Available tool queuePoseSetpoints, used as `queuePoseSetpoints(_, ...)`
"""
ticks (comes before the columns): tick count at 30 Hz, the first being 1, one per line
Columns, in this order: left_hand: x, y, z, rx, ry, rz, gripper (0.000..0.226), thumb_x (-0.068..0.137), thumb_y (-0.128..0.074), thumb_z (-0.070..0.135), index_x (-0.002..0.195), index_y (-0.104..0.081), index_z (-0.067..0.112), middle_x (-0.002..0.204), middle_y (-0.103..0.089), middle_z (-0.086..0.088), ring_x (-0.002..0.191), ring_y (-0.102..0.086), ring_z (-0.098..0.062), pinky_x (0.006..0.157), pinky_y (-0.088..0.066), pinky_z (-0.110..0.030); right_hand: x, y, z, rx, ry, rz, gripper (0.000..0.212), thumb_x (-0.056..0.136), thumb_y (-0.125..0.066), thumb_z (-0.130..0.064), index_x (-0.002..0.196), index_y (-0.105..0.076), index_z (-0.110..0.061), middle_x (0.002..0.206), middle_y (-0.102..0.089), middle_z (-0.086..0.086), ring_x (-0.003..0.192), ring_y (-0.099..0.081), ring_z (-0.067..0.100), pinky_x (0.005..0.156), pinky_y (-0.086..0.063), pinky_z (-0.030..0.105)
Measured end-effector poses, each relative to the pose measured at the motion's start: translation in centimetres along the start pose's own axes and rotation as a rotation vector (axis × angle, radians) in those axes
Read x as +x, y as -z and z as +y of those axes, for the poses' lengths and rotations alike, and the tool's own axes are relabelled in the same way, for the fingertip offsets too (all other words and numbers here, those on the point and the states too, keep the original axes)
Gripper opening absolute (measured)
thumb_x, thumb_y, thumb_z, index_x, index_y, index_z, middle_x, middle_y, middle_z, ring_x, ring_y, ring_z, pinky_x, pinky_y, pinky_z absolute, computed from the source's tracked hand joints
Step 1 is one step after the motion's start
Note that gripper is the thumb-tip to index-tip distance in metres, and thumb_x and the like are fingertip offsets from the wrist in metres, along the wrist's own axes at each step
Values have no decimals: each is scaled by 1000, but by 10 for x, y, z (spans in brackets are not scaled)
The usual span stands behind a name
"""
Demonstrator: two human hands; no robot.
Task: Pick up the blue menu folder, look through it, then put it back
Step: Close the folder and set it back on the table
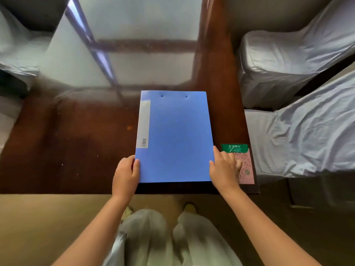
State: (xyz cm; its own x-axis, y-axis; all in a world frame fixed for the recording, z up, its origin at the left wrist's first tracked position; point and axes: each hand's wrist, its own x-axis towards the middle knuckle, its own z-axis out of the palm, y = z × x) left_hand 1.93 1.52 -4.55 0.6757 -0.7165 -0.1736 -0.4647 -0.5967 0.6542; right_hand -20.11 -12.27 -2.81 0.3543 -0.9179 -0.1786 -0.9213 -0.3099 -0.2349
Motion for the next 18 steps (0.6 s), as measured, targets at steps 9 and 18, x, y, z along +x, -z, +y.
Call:
queuePoseSetpoints(9,-18,12,2,214,-358,-60,67,75,-74,20,133,-42,9,135,-46,-17,127,-40,-30,102,-36,-41,-32,-2,-2,-155,311,56,60,70,-78,-32,124,-56,-14,125,-59,14,114,-55,33,87,-44,52)
queuePoseSetpoints(18,-35,3,0,539,-628,-287,65,63,-84,27,121,-59,15,133,-55,-15,126,-46,-38,101,-35,-55,-48,-8,17,-218,488,-130,61,66,-80,-39,120,-60,-21,130,-59,9,120,-54,29,93,-42,56)
